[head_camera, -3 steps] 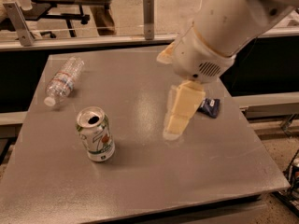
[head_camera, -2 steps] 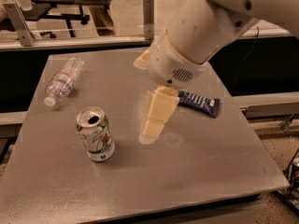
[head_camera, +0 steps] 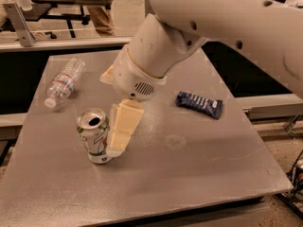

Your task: Move 7up can near rxbar blueberry

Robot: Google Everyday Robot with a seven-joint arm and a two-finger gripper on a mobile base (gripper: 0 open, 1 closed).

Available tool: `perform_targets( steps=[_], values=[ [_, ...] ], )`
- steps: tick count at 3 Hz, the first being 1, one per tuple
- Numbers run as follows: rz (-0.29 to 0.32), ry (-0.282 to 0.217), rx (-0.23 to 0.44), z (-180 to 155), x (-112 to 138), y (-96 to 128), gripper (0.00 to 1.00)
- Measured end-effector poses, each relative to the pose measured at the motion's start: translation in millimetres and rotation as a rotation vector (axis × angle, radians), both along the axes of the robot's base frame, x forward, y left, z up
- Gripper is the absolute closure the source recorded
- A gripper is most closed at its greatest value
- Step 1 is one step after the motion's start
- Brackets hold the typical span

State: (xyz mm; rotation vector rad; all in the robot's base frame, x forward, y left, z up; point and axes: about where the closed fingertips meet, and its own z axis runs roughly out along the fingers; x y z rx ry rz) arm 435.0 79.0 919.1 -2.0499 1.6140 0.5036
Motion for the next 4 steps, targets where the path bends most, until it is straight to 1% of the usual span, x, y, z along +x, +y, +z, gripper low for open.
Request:
perform_targets(
  steps=[1, 2, 3, 4],
  values=[
    [0.048, 0.022, 0.011, -8.2, -7.0, 18.6, 0.00],
    [0.092, 0.036, 0.015, -13.9, -13.6, 31.9, 0.05],
    [0.113, 0.042, 0.018, -14.6, -17.8, 36.2, 0.27],
    [0.099, 0.033, 0.017, -10.4, -13.1, 28.6, 0.59]
  ],
)
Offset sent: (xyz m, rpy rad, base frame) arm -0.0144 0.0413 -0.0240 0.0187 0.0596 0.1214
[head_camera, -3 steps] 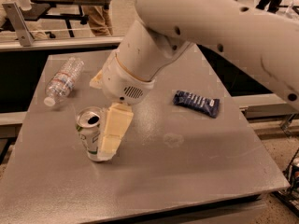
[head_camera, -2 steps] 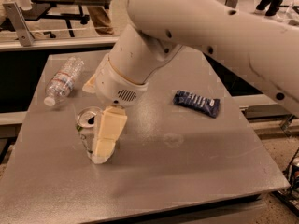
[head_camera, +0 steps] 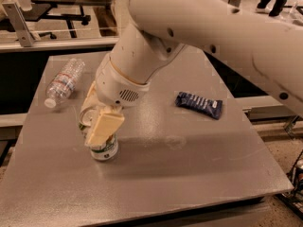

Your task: Move 7up can near rxbar blueberry

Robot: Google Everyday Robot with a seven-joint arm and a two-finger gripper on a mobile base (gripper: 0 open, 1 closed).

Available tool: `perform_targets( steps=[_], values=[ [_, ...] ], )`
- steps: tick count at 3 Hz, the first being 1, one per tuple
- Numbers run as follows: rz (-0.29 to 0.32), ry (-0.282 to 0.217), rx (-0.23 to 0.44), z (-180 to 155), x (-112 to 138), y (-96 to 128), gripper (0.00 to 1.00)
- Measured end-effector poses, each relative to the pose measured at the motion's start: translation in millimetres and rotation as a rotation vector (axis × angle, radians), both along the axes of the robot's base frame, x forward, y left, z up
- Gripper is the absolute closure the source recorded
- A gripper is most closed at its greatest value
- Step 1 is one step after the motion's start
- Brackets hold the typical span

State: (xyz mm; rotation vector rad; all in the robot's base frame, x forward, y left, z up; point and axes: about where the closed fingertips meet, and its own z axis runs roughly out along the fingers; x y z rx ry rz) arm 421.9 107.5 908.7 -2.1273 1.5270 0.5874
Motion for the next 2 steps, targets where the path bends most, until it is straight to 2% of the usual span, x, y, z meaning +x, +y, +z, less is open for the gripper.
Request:
perform_targets(
  steps=[1, 2],
  values=[
    [-0.062, -0.015, -0.007, 9.1, 20.1, -20.2, 0.89],
    [-0.160, -0.031, -0.010, 22.2, 51.6, -52.8, 1.00]
  ],
)
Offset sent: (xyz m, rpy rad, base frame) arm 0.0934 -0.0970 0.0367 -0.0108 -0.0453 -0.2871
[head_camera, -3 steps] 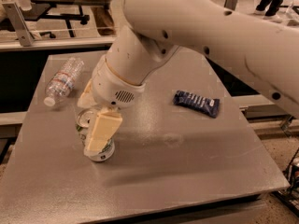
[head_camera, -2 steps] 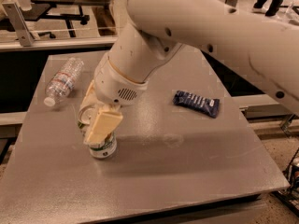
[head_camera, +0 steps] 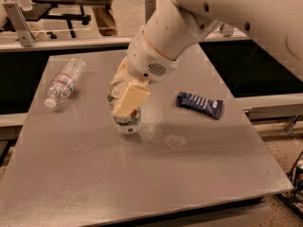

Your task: Move 7up can near rxbar blueberry

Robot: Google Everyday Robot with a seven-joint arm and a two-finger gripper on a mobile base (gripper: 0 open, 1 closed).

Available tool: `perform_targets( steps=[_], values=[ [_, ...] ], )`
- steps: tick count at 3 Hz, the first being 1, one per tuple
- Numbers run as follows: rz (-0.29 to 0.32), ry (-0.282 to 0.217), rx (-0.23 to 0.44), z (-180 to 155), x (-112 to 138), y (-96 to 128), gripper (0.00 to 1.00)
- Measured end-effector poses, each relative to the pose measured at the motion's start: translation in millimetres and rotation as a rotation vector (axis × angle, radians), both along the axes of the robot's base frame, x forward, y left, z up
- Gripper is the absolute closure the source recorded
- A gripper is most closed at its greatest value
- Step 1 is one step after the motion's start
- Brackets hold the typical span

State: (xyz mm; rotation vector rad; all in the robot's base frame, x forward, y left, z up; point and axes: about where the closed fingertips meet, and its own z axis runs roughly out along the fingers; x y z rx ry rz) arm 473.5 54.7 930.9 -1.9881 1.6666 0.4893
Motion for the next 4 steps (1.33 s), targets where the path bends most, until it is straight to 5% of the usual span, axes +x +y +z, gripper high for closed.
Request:
perform_targets(
  steps=[3, 4],
  values=[
    [-0.245, 0.037, 0.021, -8.2, 51.4, -97.3, 0.97],
    [-0.274, 0.046, 0.031, -14.0, 55.8, -107.6, 0.73]
  ],
)
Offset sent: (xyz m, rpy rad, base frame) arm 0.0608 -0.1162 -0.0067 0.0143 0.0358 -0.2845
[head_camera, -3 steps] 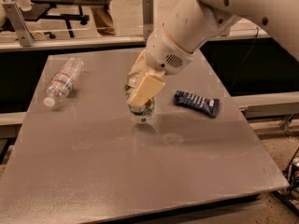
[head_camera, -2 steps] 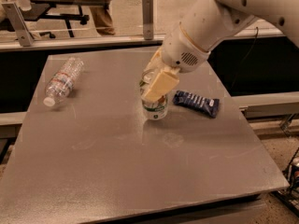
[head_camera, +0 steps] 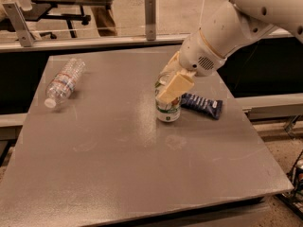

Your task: Move 7up can near rxbar blueberry

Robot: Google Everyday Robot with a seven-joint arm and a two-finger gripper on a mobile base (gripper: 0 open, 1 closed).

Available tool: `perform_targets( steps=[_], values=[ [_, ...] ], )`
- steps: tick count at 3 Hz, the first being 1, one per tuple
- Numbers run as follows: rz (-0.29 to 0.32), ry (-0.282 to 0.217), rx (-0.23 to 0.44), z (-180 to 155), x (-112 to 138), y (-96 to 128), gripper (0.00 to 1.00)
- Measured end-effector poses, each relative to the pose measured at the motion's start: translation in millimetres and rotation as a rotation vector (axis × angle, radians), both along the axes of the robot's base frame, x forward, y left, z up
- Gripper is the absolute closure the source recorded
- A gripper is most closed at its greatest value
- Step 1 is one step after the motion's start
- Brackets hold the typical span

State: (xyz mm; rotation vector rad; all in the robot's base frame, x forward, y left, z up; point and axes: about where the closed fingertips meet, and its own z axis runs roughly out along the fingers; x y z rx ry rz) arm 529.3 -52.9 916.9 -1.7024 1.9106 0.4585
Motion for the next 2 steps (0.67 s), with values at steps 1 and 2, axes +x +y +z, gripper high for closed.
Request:
perform_targets(
  steps=[1, 2],
  values=[
    [-0.010, 0.007, 0.004, -4.3, 2.1, -3.9, 0.50],
    [-0.012, 0.013, 0.005, -8.9, 1.7, -4.9, 0.19]
  ],
)
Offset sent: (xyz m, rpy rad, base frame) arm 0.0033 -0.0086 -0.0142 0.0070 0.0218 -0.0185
